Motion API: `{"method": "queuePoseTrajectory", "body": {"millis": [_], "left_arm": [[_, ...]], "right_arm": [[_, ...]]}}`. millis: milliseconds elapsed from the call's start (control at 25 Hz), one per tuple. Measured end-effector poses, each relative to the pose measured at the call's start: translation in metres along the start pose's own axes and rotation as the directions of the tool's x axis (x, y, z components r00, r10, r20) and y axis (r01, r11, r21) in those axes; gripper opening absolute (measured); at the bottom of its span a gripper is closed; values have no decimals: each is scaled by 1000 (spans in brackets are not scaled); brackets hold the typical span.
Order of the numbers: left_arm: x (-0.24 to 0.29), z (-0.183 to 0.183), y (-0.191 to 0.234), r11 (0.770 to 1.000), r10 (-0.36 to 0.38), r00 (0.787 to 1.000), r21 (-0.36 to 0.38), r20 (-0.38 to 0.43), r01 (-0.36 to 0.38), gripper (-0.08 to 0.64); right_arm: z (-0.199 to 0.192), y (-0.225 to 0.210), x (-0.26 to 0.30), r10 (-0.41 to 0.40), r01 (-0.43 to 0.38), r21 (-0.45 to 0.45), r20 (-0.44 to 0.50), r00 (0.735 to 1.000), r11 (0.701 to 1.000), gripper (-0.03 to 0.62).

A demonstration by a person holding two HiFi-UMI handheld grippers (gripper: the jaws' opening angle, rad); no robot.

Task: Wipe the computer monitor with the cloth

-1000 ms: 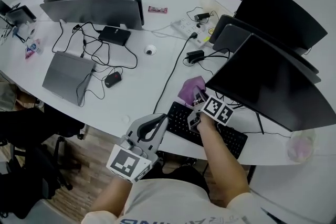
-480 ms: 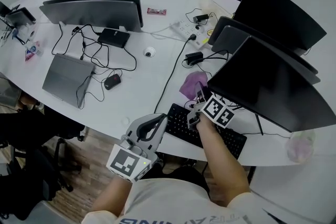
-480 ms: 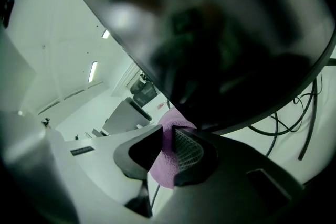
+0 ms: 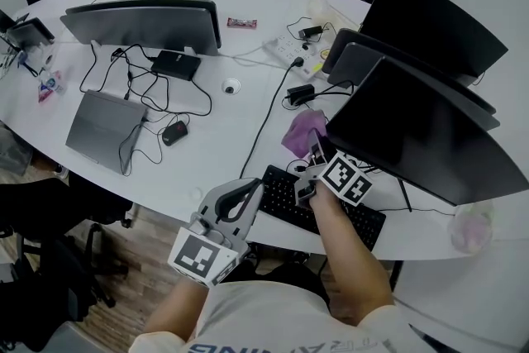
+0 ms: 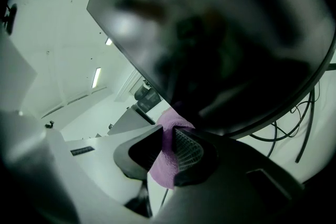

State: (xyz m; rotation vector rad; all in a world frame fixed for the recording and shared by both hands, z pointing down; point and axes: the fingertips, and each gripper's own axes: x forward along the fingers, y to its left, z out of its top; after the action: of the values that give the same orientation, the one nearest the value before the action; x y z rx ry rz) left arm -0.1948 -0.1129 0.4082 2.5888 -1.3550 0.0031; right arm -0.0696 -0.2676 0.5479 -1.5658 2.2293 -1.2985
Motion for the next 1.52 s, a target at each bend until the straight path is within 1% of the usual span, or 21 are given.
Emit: {"method": "queuePoseTrajectory", "body": {"millis": [440, 760, 960, 1320, 1520], "left_arm": [[-2, 10, -9, 1000, -12, 1000, 7, 22, 11, 8], [-4, 18, -16, 1000, -20, 999, 19, 38, 19, 8], [-5, 19, -19, 999, -28, 999, 17, 43, 27, 8], [-2, 24, -25, 999, -50, 996, 15, 68, 49, 8], [-3, 24, -30, 998, -60, 996, 12, 73, 60, 8]], "right_arm": [[38, 40, -20, 80, -80, -10, 66, 995, 997, 67], [66, 69, -36, 137, -136, -19, 116, 984, 991, 67], [88, 92, -49, 182, -186, 7, 161, 970, 983, 67], [136, 142, -73, 255, -256, -28, 247, 935, 966, 67], [156, 164, -83, 288, -287, -48, 279, 916, 957, 67]]}}
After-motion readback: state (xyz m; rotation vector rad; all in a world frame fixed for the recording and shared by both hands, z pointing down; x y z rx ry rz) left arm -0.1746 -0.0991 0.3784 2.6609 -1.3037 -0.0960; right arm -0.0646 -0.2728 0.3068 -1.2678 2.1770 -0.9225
